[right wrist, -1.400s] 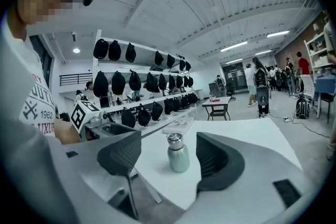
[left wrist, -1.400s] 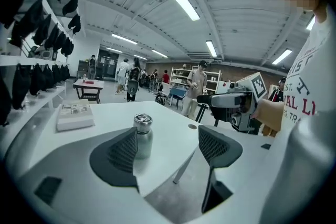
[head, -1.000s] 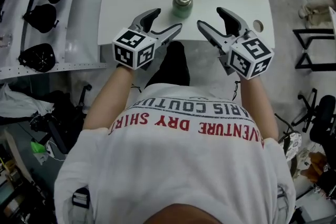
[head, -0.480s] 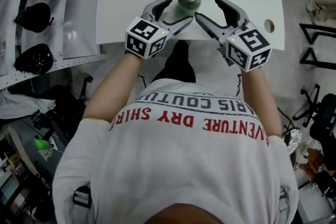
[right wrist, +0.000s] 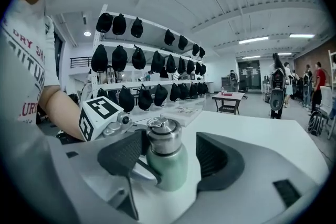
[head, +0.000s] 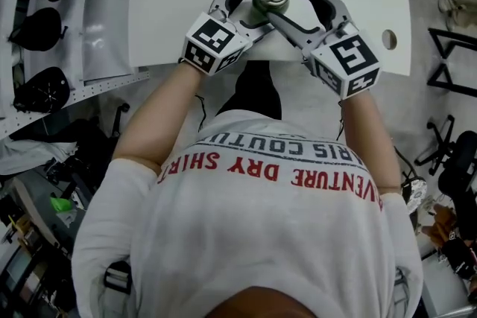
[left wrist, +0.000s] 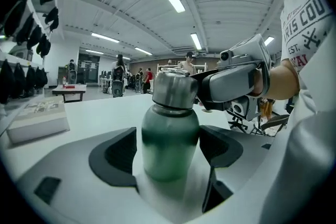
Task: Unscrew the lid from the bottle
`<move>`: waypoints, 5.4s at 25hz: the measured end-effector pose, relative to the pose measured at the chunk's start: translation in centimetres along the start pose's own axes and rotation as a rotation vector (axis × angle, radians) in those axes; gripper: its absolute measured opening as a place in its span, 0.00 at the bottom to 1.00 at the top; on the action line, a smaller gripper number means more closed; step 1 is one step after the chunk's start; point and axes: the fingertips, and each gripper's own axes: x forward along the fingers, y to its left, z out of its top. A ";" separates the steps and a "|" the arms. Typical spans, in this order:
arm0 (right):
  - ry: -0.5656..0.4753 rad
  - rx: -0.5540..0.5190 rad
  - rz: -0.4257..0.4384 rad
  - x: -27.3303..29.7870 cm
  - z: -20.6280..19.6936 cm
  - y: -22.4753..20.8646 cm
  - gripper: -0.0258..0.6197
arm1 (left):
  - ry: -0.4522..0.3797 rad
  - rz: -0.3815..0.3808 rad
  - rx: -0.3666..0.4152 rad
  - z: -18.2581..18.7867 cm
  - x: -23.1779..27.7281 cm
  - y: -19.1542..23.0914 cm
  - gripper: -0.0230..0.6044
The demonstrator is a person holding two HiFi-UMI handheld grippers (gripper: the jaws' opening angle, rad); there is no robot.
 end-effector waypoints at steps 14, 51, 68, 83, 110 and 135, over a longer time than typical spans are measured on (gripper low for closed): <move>-0.042 -0.078 0.051 1.9 0.6 0.9 0.43 | -0.008 -0.014 0.005 0.1 0.7 -0.3 0.62; 0.014 -0.279 0.459 1.9 1.1 1.3 0.42 | 0.094 -0.422 0.165 0.0 0.8 -0.6 0.62; -0.076 -0.167 0.117 0.2 0.4 1.0 0.48 | 0.053 -0.031 0.002 0.0 1.0 -0.1 0.62; -0.088 -0.083 -0.080 1.7 0.0 0.6 0.47 | 0.004 0.249 -0.135 0.2 0.9 0.7 0.62; -0.037 -0.202 0.169 2.5 0.0 0.3 0.41 | 0.052 -0.114 0.041 0.0 1.0 0.5 0.62; -0.019 -0.233 0.443 1.7 0.6 1.4 0.48 | 0.127 -0.430 0.170 -0.2 0.8 -0.1 0.62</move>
